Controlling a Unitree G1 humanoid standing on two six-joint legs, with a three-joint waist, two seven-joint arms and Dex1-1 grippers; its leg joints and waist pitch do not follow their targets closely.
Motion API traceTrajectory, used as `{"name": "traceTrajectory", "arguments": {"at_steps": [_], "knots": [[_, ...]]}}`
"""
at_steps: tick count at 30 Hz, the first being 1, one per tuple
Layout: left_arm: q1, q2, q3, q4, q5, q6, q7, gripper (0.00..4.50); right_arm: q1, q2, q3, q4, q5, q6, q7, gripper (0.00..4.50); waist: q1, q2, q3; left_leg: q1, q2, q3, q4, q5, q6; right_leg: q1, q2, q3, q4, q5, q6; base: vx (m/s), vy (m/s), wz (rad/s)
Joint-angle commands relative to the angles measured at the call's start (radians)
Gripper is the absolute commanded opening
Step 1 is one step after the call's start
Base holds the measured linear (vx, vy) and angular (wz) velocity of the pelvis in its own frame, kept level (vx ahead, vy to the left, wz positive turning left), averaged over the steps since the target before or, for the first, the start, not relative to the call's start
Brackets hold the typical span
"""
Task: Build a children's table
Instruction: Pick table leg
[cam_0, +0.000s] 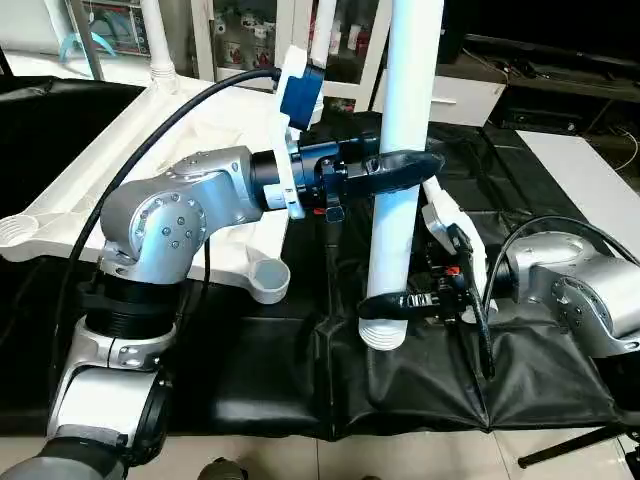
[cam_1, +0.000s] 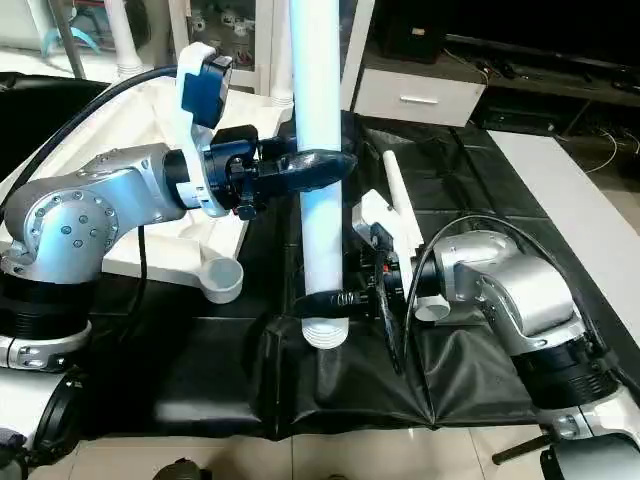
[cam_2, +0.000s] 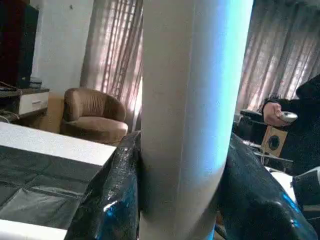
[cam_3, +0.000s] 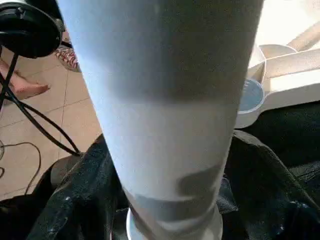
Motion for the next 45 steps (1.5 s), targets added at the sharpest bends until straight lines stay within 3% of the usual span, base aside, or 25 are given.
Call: {"name": "traceTrajectory", "arguments": {"at_steps": [1, 9, 14, 15, 16, 27, 29, 30, 31, 32, 38, 39, 40, 41, 42, 43, 44, 45], "knots": [[-0.025, -0.007, -0.006, -0.014, 0.009, -0.008, -0.010, 1.75, 0.007, -0.007, -0.002, -0.010, -0.004, -0.004, 0.013, 2.74, 0.001, 0.004, -0.073, 0.018, 0.032, -0.003, -0.064, -0.119, -0.013, 0.047, -0.067, 0.031, -0.067, -0.143, -0.220, 0.000, 0.000, 0.00], [-0.026, -0.002, -0.015, -0.018, 0.015, -0.016, -0.019, 1.75, 0.005, -0.005, 0.001, -0.006, -0.004, -0.006, 0.017, 2.07, 0.002, 0.006, -0.073, 0.018, 0.032, -0.004, -0.063, -0.117, -0.012, 0.048, -0.067, 0.031, -0.065, -0.135, -0.224, 0.000, 0.000, 0.00], [-0.027, -0.010, -0.019, 0.003, 0.035, -0.001, 0.030, 1.75, 0.010, 0.001, 0.000, -0.013, -0.003, -0.005, 0.010, 1.98, 0.003, 0.007, -0.075, 0.018, 0.032, -0.004, -0.063, -0.117, -0.013, 0.049, -0.067, 0.031, -0.065, -0.123, -0.228, 0.000, 0.000, 0.00], [-0.026, -0.011, -0.014, 0.006, 0.029, 0.011, 0.037, 2.31, 0.012, 0.004, -0.003, -0.015, -0.001, -0.005, 0.006, 1.95, 0.003, 0.006, -0.075, 0.018, 0.032, -0.003, -0.062, -0.114, -0.012, 0.050, -0.067, 0.031, -0.064, -0.120, -0.229, 0.000, 0.000, 0.00], [-0.025, -0.009, -0.013, 0.009, 0.031, 0.014, 0.041, 2.31, 0.013, 0.008, -0.007, -0.014, 0.000, -0.005, 0.001, 1.95, 0.004, 0.010, -0.076, 0.019, 0.032, -0.004, -0.062, -0.114, -0.013, 0.050, -0.067, 0.031, -0.063, -0.116, -0.230, 0.000, 0.000, 0.00], [-0.012, 0.009, 0.043, 0.033, 0.027, 0.016, 0.069, 3.24, 0.013, 0.045, -0.077, 0.004, 0.016, -0.002, -0.083, 1.89, 0.008, 0.012, -0.083, 0.019, 0.030, -0.004, -0.060, -0.100, -0.020, 0.052, -0.066, 0.029, -0.058, -0.075, -0.240, 0.000, 0.000, 0.00], [-0.006, 0.025, 0.060, 0.036, 0.023, 0.012, 0.066, 3.43, 0.008, 0.067, -0.116, 0.026, 0.015, -0.010, -0.135, 1.89, 0.012, 0.014, -0.085, 0.021, 0.029, -0.003, -0.060, -0.096, -0.024, 0.051, -0.066, 0.029, -0.056, -0.073, -0.239, 0.000, 0.000, 0.00], [0.002, 0.039, 0.082, 0.042, 0.030, -0.004, 0.078, 3.50, -0.002, 0.094, -0.166, 0.059, 0.018, -0.018, -0.201, 1.89, 0.012, 0.019, -0.085, 0.020, 0.028, -0.003, -0.061, -0.100, -0.032, 0.049, -0.066, 0.028, -0.057, -0.078, -0.239, 0.000, 0.000, 0.00], [0.002, 0.039, 0.082, 0.042, 0.030, -0.004, 0.078, 3.50, -0.002, 0.094, -0.166, 0.059, 0.018, -0.018, -0.201, 1.89, 0.012, 0.018, -0.086, 0.022, 0.028, -0.003, -0.061, -0.107, -0.035, 0.049, -0.066, 0.028, -0.058, -0.083, -0.240, 0.000, 0.000, 0.00], [0.017, 0.058, 0.090, 0.042, 0.050, -0.030, 0.080, 3.63, -0.005, 0.105, -0.191, 0.080, 0.005, -0.032, -0.248, 1.89, 0.015, 0.027, -0.086, 0.023, 0.027, -0.004, -0.061, -0.111, -0.044, 0.050, -0.065, 0.027, -0.057, -0.077, -0.238, 0.000, 0.000, 0.00], [0.088, 0.143, 0.059, 0.048, 0.186, -0.128, 0.095, 3.88, 0.016, 0.117, -0.237, 0.119, -0.040, -0.066, -0.354, 1.89, 0.013, 0.032, -0.088, 0.024, 0.028, -0.006, -0.065, -0.118, -0.058, 0.052, -0.063, 0.027, -0.056, -0.071, -0.206, 0.000, 0.000, 0.00], [0.139, 0.195, 0.018, 0.055, 0.271, -0.165, 0.114, 3.88, 0.047, 0.135, -0.259, 0.103, -0.066, -0.081, -0.422, 1.89, 0.014, 0.040, -0.086, 0.025, 0.028, -0.006, -0.067, -0.125, -0.064, 0.048, -0.062, 0.028, -0.058, -0.079, -0.196, 0.000, 0.000, 0.00], [0.172, 0.214, 0.004, 0.063, 0.309, -0.174, 0.141, 3.88, 0.071, 0.150, -0.272, 0.081, -0.078, -0.091, -0.463, 1.89, 0.014, 0.038, -0.087, 0.024, 0.029, -0.006, -0.067, -0.123, -0.066, 0.049, -0.063, 0.028, -0.058, -0.074, -0.191, 0.000, 0.000, 0.00], [0.208, 0.190, 0.020, 0.075, 0.343, -0.236, 0.192, 3.88, 0.089, 0.183, -0.286, 0.064, -0.112, -0.109, -0.551, 1.89, 0.013, 0.046, -0.086, 0.022, 0.028, -0.008, -0.069, -0.121, -0.073, 0.049, -0.063, 0.028, -0.055, -0.064, -0.186, 0.000, 0.000, 0.00], [0.255, 0.142, 0.050, 0.087, 0.387, -0.312, 0.288, 3.88, 0.113, 0.241, -0.310, 0.049, -0.146, -0.168, -0.657, 1.89, 0.012, 0.043, -0.086, 0.021, 0.029, -0.007, -0.069, -0.113, -0.073, 0.047, -0.063, 0.028, -0.060, -0.054, -0.183, 0.000, 0.000, 0.00], [0.282, 0.127, 0.059, 0.083, 0.410, -0.325, 0.342, 3.88, 0.131, 0.273, -0.320, 0.035, -0.172, -0.241, -0.700, 1.89, 0.011, 0.061, -0.091, 0.024, 0.029, -0.009, -0.068, -0.139, -0.090, 0.046, -0.065, 0.025, -0.059, -0.050, -0.190, 0.000, 0.000, 0.00], [0.296, 0.122, 0.062, 0.078, 0.421, -0.324, 0.373, 3.88, 0.143, 0.290, -0.324, 0.027, -0.186, -0.290, -0.717, 1.89, 0.011, 0.052, -0.094, 0.025, 0.028, -0.009, -0.068, -0.167, -0.090, 0.048, -0.065, 0.025, -0.057, -0.064, -0.196, 0.000, 0.000, 0.00], [0.339, 0.099, 0.077, 0.051, 0.452, -0.360, 0.427, 3.88, 0.173, 0.301, -0.304, -0.008, -0.213, -0.292, -0.748, 1.89, 0.014, 0.063, -0.092, 0.023, 0.031, -0.013, -0.070, -0.174, -0.086, 0.048, -0.065, 0.026, -0.058, -0.064, -0.197, 0.000, 0.000, 0.00]]}}
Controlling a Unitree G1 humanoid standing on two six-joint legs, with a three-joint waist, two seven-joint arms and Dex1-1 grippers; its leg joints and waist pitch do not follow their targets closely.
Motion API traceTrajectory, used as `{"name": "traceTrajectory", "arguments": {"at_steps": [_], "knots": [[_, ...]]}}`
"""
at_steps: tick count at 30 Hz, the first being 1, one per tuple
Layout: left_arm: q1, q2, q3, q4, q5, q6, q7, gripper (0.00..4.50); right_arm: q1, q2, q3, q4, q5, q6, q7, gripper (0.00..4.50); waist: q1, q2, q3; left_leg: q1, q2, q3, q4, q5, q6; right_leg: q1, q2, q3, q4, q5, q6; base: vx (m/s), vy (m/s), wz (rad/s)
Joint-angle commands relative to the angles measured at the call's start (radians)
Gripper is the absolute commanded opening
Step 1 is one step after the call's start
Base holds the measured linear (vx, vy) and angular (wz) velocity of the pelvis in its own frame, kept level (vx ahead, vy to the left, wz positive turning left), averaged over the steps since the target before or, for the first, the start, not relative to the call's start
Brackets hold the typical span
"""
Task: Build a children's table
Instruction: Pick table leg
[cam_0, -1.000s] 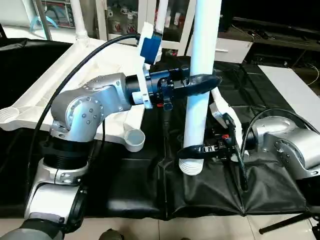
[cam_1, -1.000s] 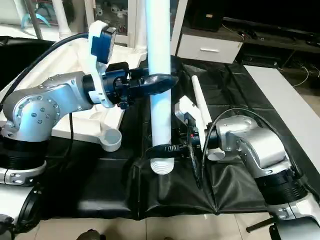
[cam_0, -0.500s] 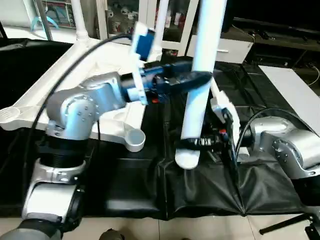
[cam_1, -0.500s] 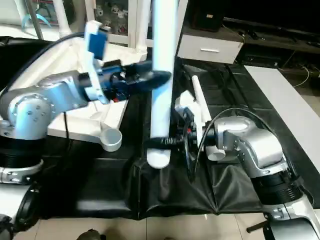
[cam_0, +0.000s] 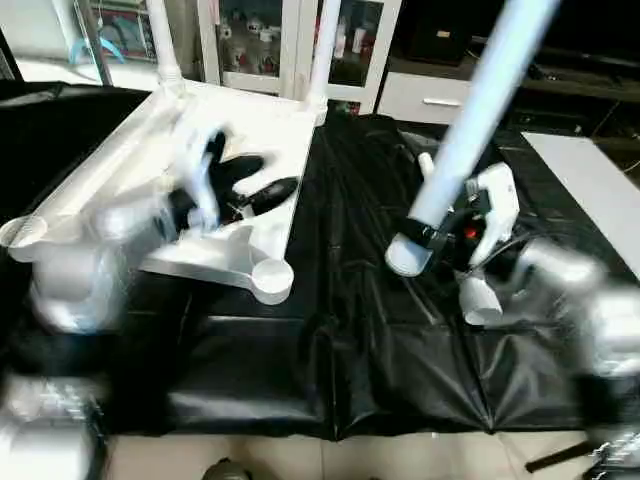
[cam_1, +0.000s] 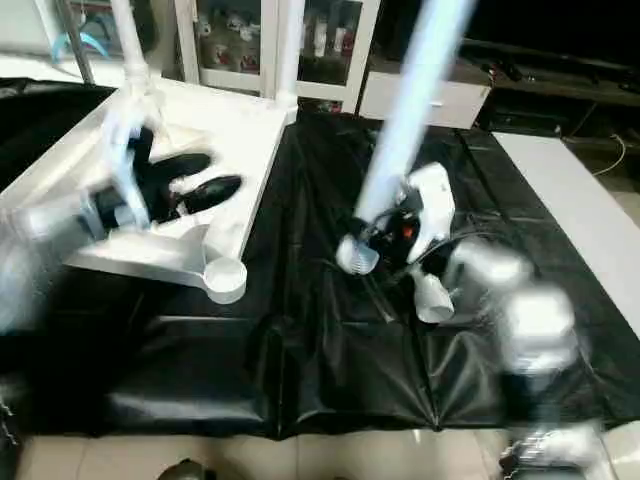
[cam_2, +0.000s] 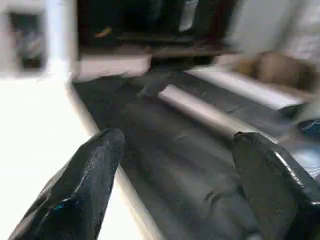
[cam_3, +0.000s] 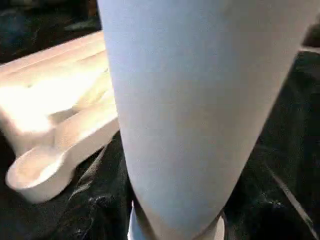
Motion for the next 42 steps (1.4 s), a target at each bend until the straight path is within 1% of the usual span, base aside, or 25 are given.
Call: {"name": "traceTrajectory", "arguments": {"at_steps": [1, 8, 9, 12, 16, 17, 18, 19, 20, 21, 22, 23, 24, 25, 27, 28, 29, 30, 33, 34, 35, 36, 39, 41, 42], "knots": [[0.054, -0.017, 0.006, -0.075, 0.091, -0.092, 0.116, 3.88, 0.045, 0.005, 0.001, -0.114, -0.053, -0.042, -0.080, 1.89, -0.001, 0.034, -0.087, 0.023, 0.031, -0.009, -0.072, -0.186, -0.078, 0.047, -0.062, 0.028, -0.063, -0.067, -0.193, 0.000, 0.000, 0.00], [0.239, -0.156, 0.077, -0.207, 0.151, -0.205, 0.309, 3.88, 0.235, 0.101, 0.068, -0.251, -0.092, -0.100, -0.154, 1.89, -0.011, 0.043, -0.075, 0.025, 0.029, -0.015, -0.083, -0.336, -0.054, 0.036, -0.061, 0.032, -0.091, -0.294, -0.139, 0.000, 0.000, 0.00], [0.284, -0.169, 0.076, -0.220, 0.177, -0.240, 0.340, 3.88, 0.275, 0.132, 0.069, -0.239, -0.101, -0.142, -0.175, 1.89, -0.001, 0.034, -0.068, -0.036, 0.011, -0.053, -0.108, -0.329, 0.003, 0.080, -0.084, -0.010, -0.082, -0.309, -0.130, -0.046, -0.013, 0.25], [0.312, -0.167, 0.058, -0.227, 0.197, -0.272, 0.345, 3.88, 0.291, 0.141, 0.078, -0.243, -0.105, -0.173, -0.174, 1.89, -0.029, 0.056, -0.071, -0.054, -0.003, -0.095, -0.093, -0.339, 0.084, 0.099, -0.116, -0.082, -0.119, -0.451, -0.141, -0.030, -0.006, 0.41], [0.303, -0.181, 0.034, -0.229, 0.216, -0.283, 0.355, 3.88, 0.276, 0.146, 0.054, -0.255, -0.090, -0.177, -0.177, 1.89, -0.025, 0.070, -0.053, -0.031, -0.003, -0.109, -0.088, -0.579, 0.010, 0.119, -0.138, -0.124, -0.150, -0.701, -0.096, -0.001, -0.018, 0.53], [0.300, -0.188, 0.029, -0.220, 0.228, -0.292, 0.354, 3.88, 0.269, 0.151, 0.036, -0.242, -0.092, -0.189, -0.191, 1.89, -0.041, 0.099, -0.055, 0.061, 0.034, -0.091, -0.065, -0.702, -0.042, 0.069, -0.111, -0.106, -0.157, -0.755, -0.080, 0.011, -0.024, 0.52], [0.299, -0.193, 0.026, -0.214, 0.235, -0.297, 0.353, 3.88, 0.266, 0.154, 0.024, -0.231, -0.093, -0.199, -0.200, 1.89, -0.053, 0.090, -0.031, 0.113, 0.045, -0.093, -0.080, -0.912, -0.090, 0.051, -0.060, -0.152, -0.164, -0.707, -0.068, 0.020, -0.021, 0.30], [0.294, -0.201, 0.014, -0.210, 0.235, -0.298, 0.350, 3.88, 0.261, 0.161, 0.000, -0.227, -0.079, -0.191, -0.216, 1.89, -0.042, 0.116, -0.018, 0.079, 0.065, -0.077, -0.144, -1.008, -0.109, 0.084, -0.029, -0.162, -0.103, -0.597, -0.076, 0.020, -0.021, 0.30], [0.276, -0.208, -0.022, -0.197, 0.238, -0.306, 0.328, 3.88, 0.254, 0.153, -0.019, -0.228, -0.073, -0.194, -0.220, 1.89, 0.006, 0.126, -0.033, 0.001, 0.065, -0.014, -0.217, -1.080, -0.111, 0.172, 0.009, -0.150, 0.085, -0.299, -0.090, 0.000, 0.000, 0.00], [0.268, -0.211, -0.039, -0.187, 0.239, -0.317, 0.316, 3.88, 0.252, 0.146, -0.021, -0.227, -0.076, -0.199, -0.222, 1.89, 0.040, 0.107, -0.035, 0.007, 0.072, 0.033, -0.216, -1.006, -0.085, 0.177, -0.004, -0.095, 0.108, -0.369, -0.063, 0.053, -0.055, 0.16], [0.262, -0.212, -0.050, -0.178, 0.240, -0.321, 0.306, 3.88, 0.251, 0.142, -0.021, -0.224, -0.080, -0.201, -0.226, 1.89, 0.037, 0.085, -0.045, 0.086, 0.071, 0.049, -0.165, -0.881, -0.065, 0.117, -0.040, -0.039, 0.038, -0.543, -0.076, 0.053, -0.055, 0.16], [0.256, -0.213, -0.061, -0.168, 0.246, -0.325, 0.302, 3.88, 0.250, 0.139, -0.022, -0.220, -0.081, -0.202, -0.228, 1.89, 0.011, 0.016, -0.029, 0.150, 0.042, 0.035, -0.040, -0.773, -0.056, 0.049, -0.090, -0.008, -0.099, -0.861, -0.077, 0.156, -0.093, 0.14], [0.254, -0.213, -0.064, -0.165, 0.249, -0.326, 0.303, 3.88, 0.249, 0.138, -0.022, -0.219, -0.082, -0.202, -0.227, 1.89, 0.061, 0.021, -0.023, 0.002, -0.025, -0.054, 0.149, -0.212, 0.103, 0.197, -0.216, 0.152, -0.199, -1.152, -0.167, 0.189, -0.013, -0.11], [0.250, -0.214, -0.070, -0.158, 0.256, -0.329, 0.305, 3.88, 0.249, 0.136, -0.022, -0.217, -0.081, -0.203, -0.226, 1.89, 0.078, 0.032, -0.031, -0.023, -0.027, -0.070, 0.136, -0.176, 0.101, 0.232, -0.205, 0.150, -0.179, -1.052, -0.162, 0.189, -0.013, -0.11], [0.247, -0.229, -0.069, -0.154, 0.252, -0.320, 0.312, 3.88, 0.262, 0.125, -0.016, -0.225, -0.084, -0.195, -0.212, 1.89, 0.071, 0.055, -0.053, 0.023, -0.011, -0.051, 0.009, -0.162, 0.091, 0.230, -0.091, 0.070, -0.141, -0.609, -0.200, 0.149, 0.031, 0.18], [0.248, -0.237, -0.068, -0.152, 0.249, -0.318, 0.312, 3.88, 0.269, 0.121, -0.012, -0.230, -0.086, -0.189, -0.204, 1.89, -0.001, 0.095, -0.087, 0.186, 0.061, -0.139, -0.083, -0.070, 0.206, 0.090, 0.021, -0.028, -0.001, -0.201, -0.154, 0.127, 0.042, 0.33], [0.249, -0.239, -0.069, -0.149, 0.253, -0.320, 0.310, 3.88, 0.275, 0.119, -0.007, -0.232, -0.092, -0.193, -0.199, 1.89, -0.001, 0.095, -0.087, 0.186, 0.061, -0.139, -0.083, -0.070, 0.206, 0.090, 0.021, -0.028, -0.001, -0.201, -0.154, 0.175, 0.038, 0.22], [0.253, -0.239, -0.070, -0.141, 0.262, -0.327, 0.311, 3.88, 0.286, 0.119, 0.002, -0.234, -0.103, -0.197, -0.199, 1.89, -0.058, 0.098, -0.133, 0.279, 0.150, -0.243, -0.049, 0.226, 0.526, -0.044, -0.031, -0.037, 0.116, -0.233, 0.048, 0.191, -0.036, -0.12], [0.260, -0.237, -0.064, -0.141, 0.257, -0.339, 0.309, 3.88, 0.297, 0.120, 0.007, -0.243, -0.104, -0.193, -0.204, 1.89, -0.071, 0.074, -0.120, 0.198, 0.071, -0.179, -0.054, 0.385, 0.565, -0.089, -0.046, -0.018, 0.113, -0.035, 0.077, 0.144, -0.045, -0.17], [0.263, -0.234, -0.061, -0.147, 0.250, -0.335, 0.306, 3.88, 0.300, 0.121, 0.007, -0.254, -0.096, -0.185, -0.206, 1.89, -0.081, 0.023, -0.116, 0.168, -0.029, -0.107, 0.000, 0.332, 0.452, -0.065, -0.062, 0.012, -0.001, 0.189, -0.025, 0.092, -0.043, -0.13], [0.265, -0.231, -0.060, -0.151, 0.245, -0.331, 0.304, 3.88, 0.303, 0.122, 0.007, -0.261, -0.090, -0.178, -0.208, 1.89, -0.054, -0.035, -0.097, 0.045, -0.131, -0.044, 0.032, 0.060, 0.331, 0.068, -0.084, 0.090, -0.088, 0.099, -0.004, 0.067, -0.042, 0.12], [0.276, -0.220, -0.058, -0.153, 0.221, -0.334, 0.271, 3.88, 0.306, 0.121, 0.008, -0.268, -0.082, -0.172, -0.205, 1.89, -0.048, -0.034, -0.117, -0.022, -0.102, -0.095, 0.106, -0.030, 0.223, 0.160, -0.191, 0.163, -0.058, 0.257, -0.144, 0.117, -0.043, 0.05], [0.313, -0.204, -0.027, -0.161, 0.130, -0.348, 0.169, 3.88, 0.302, 0.112, 0.015, -0.274, -0.061, -0.150, -0.180, 1.89, -0.062, -0.003, -0.099, -0.006, -0.077, -0.094, 0.008, 0.233, 0.038, 0.101, -0.093, 0.037, -0.001, 0.967, -0.130, 0.048, -0.037, -0.08], [0.330, -0.187, -0.010, -0.155, 0.092, -0.357, 0.104, 4.06, 0.299, 0.095, 0.026, -0.278, -0.057, -0.145, -0.152, 1.89, -0.079, 0.038, -0.102, 0.000, -0.042, -0.092, -0.026, 0.209, 0.034, 0.094, -0.046, 0.018, -0.004, 0.722, -0.132, -0.057, -0.017, -0.10], [0.337, -0.170, -0.005, -0.148, 0.085, -0.362, 0.073, 4.24, 0.298, 0.086, 0.033, -0.281, -0.052, -0.142, -0.135, 1.89, -0.083, 0.049, -0.099, 0.028, 0.003, -0.095, -0.036, 0.089, 0.027, 0.080, -0.048, 0.022, -0.026, 0.347, -0.192, 0.000, 0.000, 0.00]]}}
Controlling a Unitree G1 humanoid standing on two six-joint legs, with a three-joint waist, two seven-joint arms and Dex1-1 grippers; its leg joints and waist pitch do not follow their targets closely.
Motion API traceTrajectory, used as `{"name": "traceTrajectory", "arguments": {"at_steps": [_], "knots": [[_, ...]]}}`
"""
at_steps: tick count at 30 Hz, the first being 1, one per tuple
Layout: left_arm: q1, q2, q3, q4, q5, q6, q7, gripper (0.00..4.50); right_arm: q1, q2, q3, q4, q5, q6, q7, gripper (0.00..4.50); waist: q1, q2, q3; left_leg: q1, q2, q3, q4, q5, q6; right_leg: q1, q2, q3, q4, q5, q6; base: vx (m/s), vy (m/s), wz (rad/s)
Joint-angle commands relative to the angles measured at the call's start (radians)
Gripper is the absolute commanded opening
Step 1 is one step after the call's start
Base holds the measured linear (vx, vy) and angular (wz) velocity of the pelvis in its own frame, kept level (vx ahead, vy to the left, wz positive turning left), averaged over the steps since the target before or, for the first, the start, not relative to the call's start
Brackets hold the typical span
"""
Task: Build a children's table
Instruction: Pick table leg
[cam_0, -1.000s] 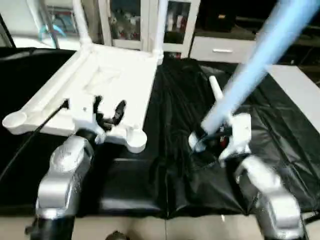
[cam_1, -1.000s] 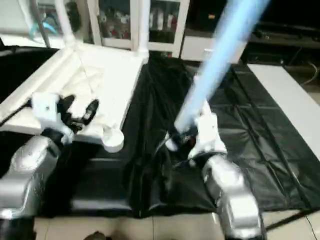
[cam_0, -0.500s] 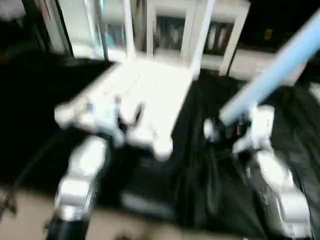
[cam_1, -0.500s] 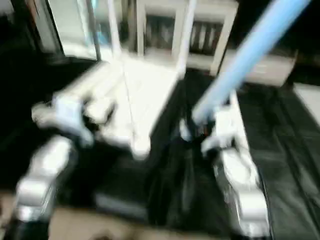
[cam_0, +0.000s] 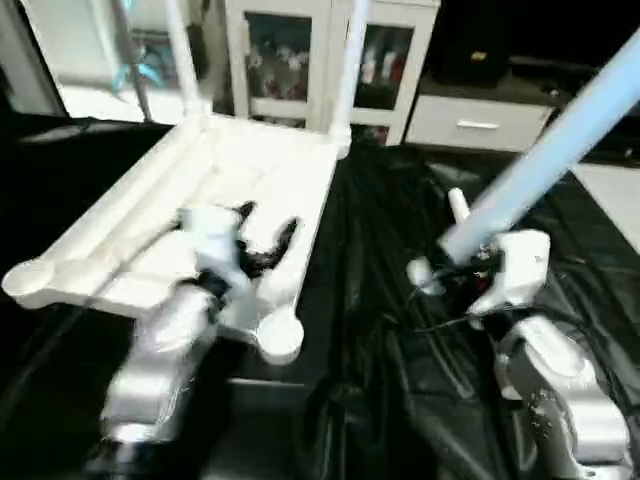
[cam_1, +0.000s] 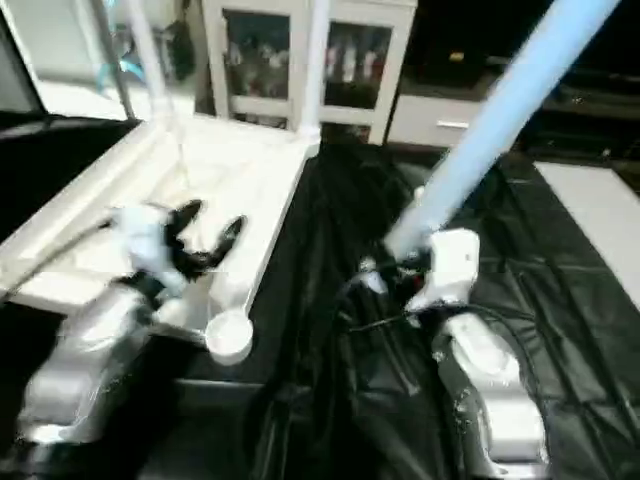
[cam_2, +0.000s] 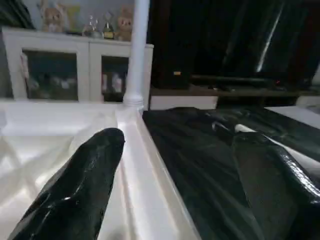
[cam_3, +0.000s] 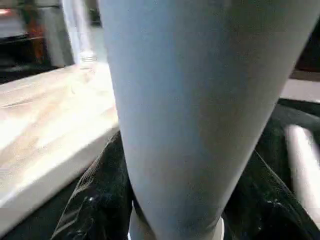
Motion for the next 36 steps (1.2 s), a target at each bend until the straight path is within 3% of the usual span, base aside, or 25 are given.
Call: {"name": "traceTrajectory", "arguments": {"at_steps": [1, 2, 3, 4, 6, 7, 8, 9, 11, 15, 19, 20, 21, 24, 25, 26, 27, 32, 36], "knots": [[0.004, 0.012, 0.009, 0.004, -0.025, -0.009, -0.050, 4.27, -0.004, -0.016, 0.005, -0.023, 0.018, 0.012, 0.025, 1.89, 0.000, 0.033, -0.052, 0.007, 0.064, 0.001, -0.080, 0.134, 0.032, 0.074, -0.069, 0.029, -0.050, 0.286, -0.213, 0.000, 0.000, 0.00], [0.004, 0.012, 0.009, 0.004, -0.025, -0.009, -0.050, 4.27, -0.004, -0.016, 0.005, -0.023, 0.018, 0.012, 0.025, 1.89, 0.001, 0.032, -0.047, 0.017, 0.074, 0.013, -0.087, 0.058, 0.035, 0.063, -0.074, 0.031, -0.060, 0.182, -0.246, 0.000, 0.000, 0.00], [0.009, 0.058, -0.003, 0.008, -0.037, 0.012, -0.119, 4.34, -0.005, -0.036, 0.014, -0.034, 0.031, 0.025, 0.059, 1.89, 0.003, 0.031, -0.042, 0.019, 0.078, 0.018, -0.092, 0.009, 0.035, 0.061, -0.077, 0.030, -0.066, 0.127, -0.255, -0.050, 0.034, 0.16], [0.010, 0.072, -0.009, 0.006, -0.040, 0.020, -0.139, 4.43, -0.004, -0.043, 0.015, -0.040, 0.036, 0.031, 0.069, 1.89, 0.008, 0.032, -0.033, 0.021, 0.081, 0.031, -0.101, -0.100, 0.026, 0.057, -0.079, 0.031, -0.076, 0.008, -0.253, -0.050, 0.034, 0.16], [-0.006, 0.162, -0.054, 0.035, -0.039, 0.050, -0.265, 4.43, -0.014, -0.066, 0.009, -0.060, 0.094, 0.065, 0.128, 1.89, 0.010, 0.028, -0.017, 0.027, 0.082, 0.044, -0.116, -0.272, -0.002, 0.049, -0.087, 0.037, -0.097, -0.247, -0.203, -0.058, 0.019, 0.10], [-0.021, 0.207, -0.075, 0.059, -0.039, 0.062, -0.332, 4.43, -0.021, -0.076, 0.005, -0.065, 0.126, 0.082, 0.160, 1.89, 0.011, 0.026, -0.008, 0.028, 0.077, 0.045, -0.119, -0.300, -0.004, 0.045, -0.087, 0.038, -0.106, -0.311, -0.179, -0.059, 0.016, 0.07], [-0.061, 0.270, -0.104, 0.127, -0.009, 0.063, -0.419, 4.43, -0.032, -0.094, 0.001, -0.065, 0.168, 0.113, 0.205, 1.89, 0.012, 0.030, -0.008, 0.035, 0.078, 0.046, -0.121, -0.327, -0.010, 0.035, -0.090, 0.042, -0.112, -0.378, -0.150, -0.059, 0.013, 0.04], [-0.085, 0.308, -0.123, 0.162, 0.004, 0.070, -0.478, 4.43, -0.037, -0.109, 0.003, -0.065, 0.191, 0.133, 0.237, 1.89, 0.012, 0.032, -0.012, 0.031, 0.077, 0.045, -0.123, -0.305, -0.014, 0.037, -0.090, 0.044, -0.108, -0.370, -0.134, -0.051, 0.003, 0.00], [-0.135, 0.384, -0.167, 0.222, 0.028, 0.089, -0.608, 4.43, -0.040, -0.152, 0.015, -0.066, 0.226, 0.165, 0.312, 1.89, 0.013, 0.035, -0.014, 0.024, 0.080, 0.044, -0.125, -0.253, -0.016, 0.042, -0.093, 0.044, -0.102, -0.304, -0.143, -0.026, 0.001, 0.00], [-0.219, 0.471, -0.241, 0.339, 0.116, 0.070, -0.732, 4.43, -0.035, -0.215, 0.021, -0.066, 0.250, 0.190, 0.388, 1.89, 0.014, 0.027, -0.015, 0.017, 0.079, 0.050, -0.122, -0.206, -0.007, 0.046, -0.097, 0.046, -0.098, -0.248, -0.167, 0.000, 0.000, 0.00], [-0.304, 0.488, -0.292, 0.428, 0.141, 0.050, -0.814, 4.43, -0.040, -0.247, 0.018, -0.065, 0.271, 0.203, 0.429, 1.89, 0.018, 0.024, -0.023, 0.015, 0.081, 0.055, -0.116, -0.101, 0.012, 0.050, -0.102, 0.044, -0.089, -0.147, -0.206, 0.000, 0.000, 0.00], [-0.331, 0.483, -0.302, 0.460, 0.152, 0.031, -0.826, 4.43, -0.042, -0.254, 0.018, -0.063, 0.274, 0.205, 0.439, 1.89, 0.021, 0.024, -0.030, 0.017, 0.081, 0.058, -0.111, -0.061, 0.020, 0.052, -0.101, 0.043, -0.081, -0.079, -0.224, 0.000, 0.000, 0.00], [-0.361, 0.476, -0.313, 0.498, 0.166, 0.008, -0.834, 4.43, -0.045, -0.257, 0.019, -0.062, 0.275, 0.206, 0.445, 1.89, 0.025, 0.023, -0.030, 0.015, 0.079, 0.061, -0.110, -0.029, 0.032, 0.053, -0.099, 0.041, -0.079, -0.032, -0.236, 0.000, 0.000, 0.00], [-0.432, 0.452, -0.329, 0.597, 0.186, -0.030, -0.882, 4.28, -0.051, -0.269, 0.030, -0.062, 0.283, 0.210, 0.470, 1.89, 0.030, 0.016, -0.036, 0.009, 0.084, 0.061, -0.106, 0.020, 0.045, 0.062, -0.107, 0.039, -0.068, 0.042, -0.263, 0.000, 0.000, 0.00], [-0.461, 0.442, -0.338, 0.634, 0.195, -0.049, -0.910, 4.28, -0.054, -0.274, 0.035, -0.060, 0.282, 0.210, 0.480, 1.89, 0.031, 0.014, -0.032, 0.009, 0.081, 0.064, -0.107, 0.016, 0.051, 0.059, -0.104, 0.038, -0.073, 0.030, -0.262, 0.000, 0.000, 0.00], [-0.462, 0.442, -0.338, 0.635, 0.195, -0.049, -0.911, 4.17, -0.054, -0.274, 0.035, -0.060, 0.282, 0.210, 0.480, 1.89, 0.033, 0.016, -0.037, 0.010, 0.083, 0.063, -0.105, 0.023, 0.051, 0.063, -0.107, 0.039, -0.069, 0.036, -0.266, 0.000, 0.000, 0.00], [-0.485, 0.433, -0.348, 0.659, 0.200, -0.060, -0.941, 4.17, -0.058, -0.278, 0.039, -0.053, 0.278, 0.206, 0.487, 1.89, 0.032, 0.010, -0.036, 0.009, 0.086, 0.065, -0.105, 0.026, 0.053, 0.061, -0.107, 0.039, -0.070, 0.040, -0.270, 0.000, 0.000, 0.00], [-0.541, 0.432, -0.408, 0.705, 0.237, -0.095, -1.021, 3.65, -0.077, -0.290, 0.052, -0.039, 0.270, 0.199, 0.506, 1.89, 0.034, 0.011, -0.032, 0.013, 0.090, 0.066, -0.110, -0.026, 0.035, 0.058, -0.111, 0.039, -0.077, -0.047, -0.267, 0.000, 0.000, 0.00], [-0.568, 0.425, -0.432, 0.752, 0.276, -0.131, -1.053, 3.32, -0.083, -0.296, 0.058, -0.033, 0.262, 0.194, 0.518, 1.89, 0.035, 0.010, -0.033, 0.013, 0.091, 0.068, -0.109, -0.023, 0.025, 0.059, -0.112, 0.041, -0.075, -0.038, -0.262, 0.000, 0.000, 0.00]]}}
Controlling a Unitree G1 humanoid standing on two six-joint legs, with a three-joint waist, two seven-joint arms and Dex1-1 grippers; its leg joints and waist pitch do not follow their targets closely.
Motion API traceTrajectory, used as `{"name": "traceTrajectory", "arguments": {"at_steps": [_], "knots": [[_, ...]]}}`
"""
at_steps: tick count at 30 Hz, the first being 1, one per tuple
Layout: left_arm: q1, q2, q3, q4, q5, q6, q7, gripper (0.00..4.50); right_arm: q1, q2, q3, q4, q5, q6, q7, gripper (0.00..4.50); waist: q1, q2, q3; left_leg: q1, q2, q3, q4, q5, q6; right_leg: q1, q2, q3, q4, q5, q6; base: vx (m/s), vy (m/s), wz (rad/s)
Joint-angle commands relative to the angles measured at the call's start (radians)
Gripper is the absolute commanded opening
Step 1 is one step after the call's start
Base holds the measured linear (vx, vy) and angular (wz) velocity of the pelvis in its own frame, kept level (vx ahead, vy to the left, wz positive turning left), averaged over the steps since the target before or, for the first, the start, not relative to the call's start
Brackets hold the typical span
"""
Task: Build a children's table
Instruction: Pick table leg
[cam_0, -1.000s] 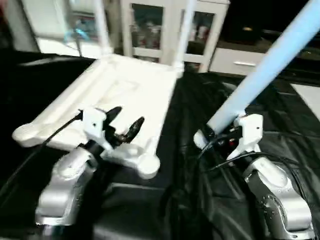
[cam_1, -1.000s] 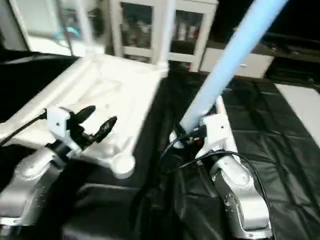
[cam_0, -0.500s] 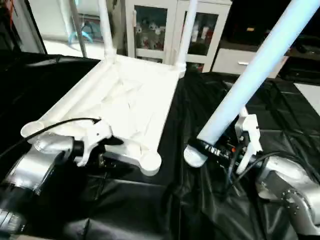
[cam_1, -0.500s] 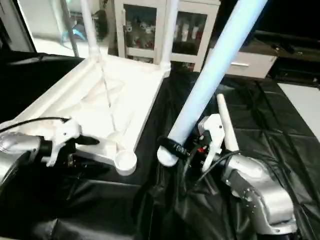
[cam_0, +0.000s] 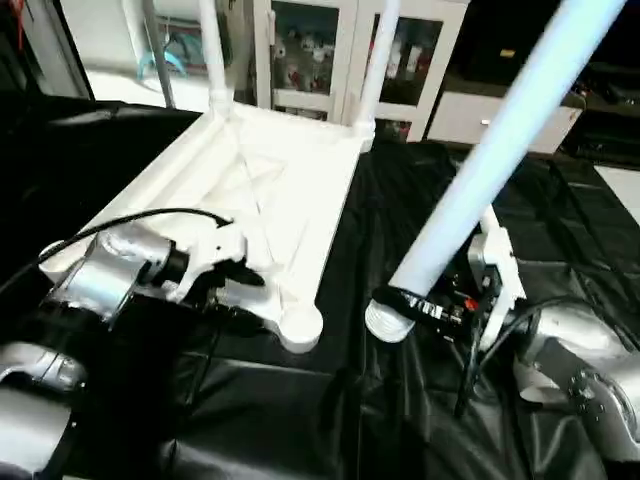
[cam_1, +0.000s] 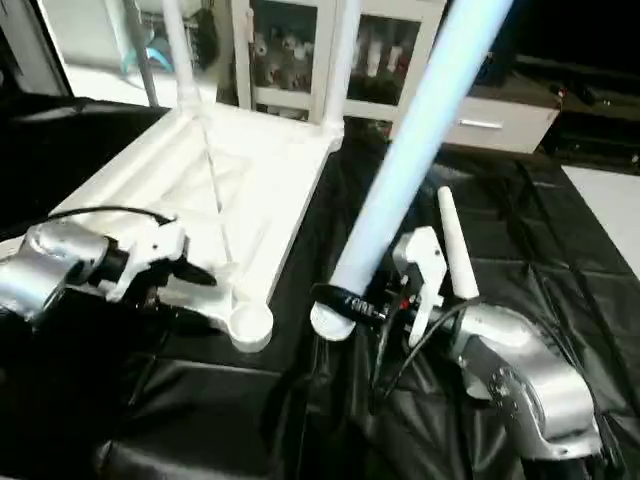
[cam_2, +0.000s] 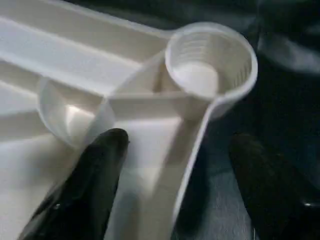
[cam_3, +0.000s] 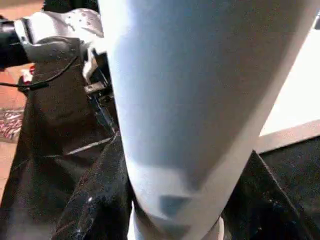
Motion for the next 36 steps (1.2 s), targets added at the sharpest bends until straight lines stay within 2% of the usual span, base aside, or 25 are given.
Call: {"name": "traceTrajectory", "arguments": {"at_steps": [1, 4, 6, 9, 12, 14, 17, 20, 25, 32, 35, 36], "knots": [[-0.023, -0.004, -0.021, 0.019, 0.031, -0.023, -0.023, 3.29, -0.010, -0.014, -0.001, 0.002, -0.005, -0.006, 0.012, 1.89, 0.006, 0.005, -0.057, 0.002, 0.054, -0.010, -0.087, -0.043, 0.022, 0.050, -0.092, 0.051, -0.060, -0.038, -0.247, 0.000, 0.000, 0.00], [-0.039, -0.014, -0.033, 0.054, 0.055, -0.047, -0.042, 2.87, -0.012, -0.015, 0.004, 0.002, -0.009, -0.008, 0.016, 1.89, 0.006, 0.006, -0.059, 0.002, 0.056, -0.010, -0.086, -0.032, 0.023, 0.051, -0.092, 0.050, -0.057, -0.011, -0.254, 0.000, 0.000, 0.00], [-0.046, -0.019, -0.038, 0.072, 0.071, -0.072, -0.025, 2.87, -0.011, -0.015, 0.010, 0.001, -0.012, -0.011, 0.015, 1.89, 0.009, 0.005, -0.059, 0.003, 0.056, -0.010, -0.086, -0.036, 0.025, 0.051, -0.093, 0.050, -0.057, -0.009, -0.259, 0.000, 0.000, 0.00], [-0.052, -0.016, -0.049, 0.089, 0.093, -0.095, -0.012, 2.49, -0.012, -0.016, 0.013, 0.001, -0.012, -0.012, 0.017, 1.89, 0.010, 0.002, -0.060, 0.003, 0.058, -0.010, -0.087, -0.040, 0.024, 0.052, -0.094, 0.051, -0.057, -0.014, -0.258, 0.000, 0.000, 0.00], [-0.055, -0.019, -0.045, 0.097, 0.096, -0.111, -0.008, 2.39, -0.012, -0.016, 0.013, 0.002, -0.012, -0.013, 0.019, 1.89, 0.012, 0.002, -0.059, 0.003, 0.057, -0.008, -0.087, -0.041, 0.021, 0.050, -0.093, 0.051, -0.057, -0.021, -0.256, 0.000, 0.000, 0.00], [-0.049, -0.026, -0.039, 0.088, 0.095, -0.118, -0.012, 2.08, -0.013, -0.016, 0.014, 0.004, -0.013, -0.014, 0.021, 1.89, 0.014, 0.001, -0.060, 0.003, 0.059, -0.008, -0.087, -0.036, 0.021, 0.050, -0.094, 0.051, -0.055, -0.017, -0.256, 0.000, 0.000, 0.00], [-0.043, -0.039, -0.037, 0.085, 0.100, -0.153, -0.007, 2.01, -0.015, -0.016, 0.016, 0.009, -0.015, -0.017, 0.023, 1.89, 0.019, 0.000, -0.061, 0.004, 0.058, -0.005, -0.085, -0.030, 0.022, 0.050, -0.095, 0.051, -0.054, -0.002, -0.259, 0.000, 0.000, 0.00], [-0.040, -0.048, -0.038, 0.087, 0.107, -0.182, 0.001, 1.76, -0.017, -0.016, 0.018, 0.013, -0.016, -0.019, 0.022, 1.89, 0.025, 0.003, -0.061, 0.005, 0.060, -0.004, -0.085, -0.033, 0.021, 0.049, -0.094, 0.051, -0.055, -0.006, -0.256, 0.000, 0.000, 0.00], [-0.025, -0.039, -0.065, 0.081, 0.147, -0.219, 0.018, 1.27, -0.020, -0.013, 0.019, 0.016, -0.017, -0.022, 0.023, 1.89, 0.028, 0.001, -0.062, 0.005, 0.061, -0.004, -0.086, -0.035, 0.017, 0.049, -0.094, 0.050, -0.054, -0.006, -0.249, 0.000, 0.000, 0.00], [0.017, -0.033, -0.069, 0.035, 0.157, -0.182, 0.014, 0.75, -0.024, -0.009, 0.018, 0.021, -0.017, -0.025, 0.021, 1.89, 0.026, 0.004, -0.063, 0.004, 0.062, -0.004, -0.086, -0.031, 0.009, 0.050, -0.095, 0.050, -0.050, 0.012, -0.254, 0.000, 0.000, 0.00], [0.064, -0.050, -0.053, -0.026, 0.133, -0.106, 0.021, 0.59, -0.033, 0.001, 0.008, 0.036, -0.028, -0.032, -0.004, 1.89, 0.024, 0.007, -0.063, 0.005, 0.062, -0.002, -0.086, -0.035, 0.004, 0.048, -0.094, 0.050, -0.049, 0.018, -0.264, 0.000, 0.000, 0.00], [0.075, -0.058, -0.048, -0.043, 0.124, -0.086, 0.029, 0.37, -0.037, 0.005, 0.005, 0.042, -0.033, -0.034, -0.014, 1.89, 0.025, 0.007, -0.061, 0.006, 0.060, -0.002, -0.086, -0.043, 0.004, 0.047, -0.093, 0.050, -0.053, 0.004, -0.264, 0.000, 0.000, 0.00]]}}
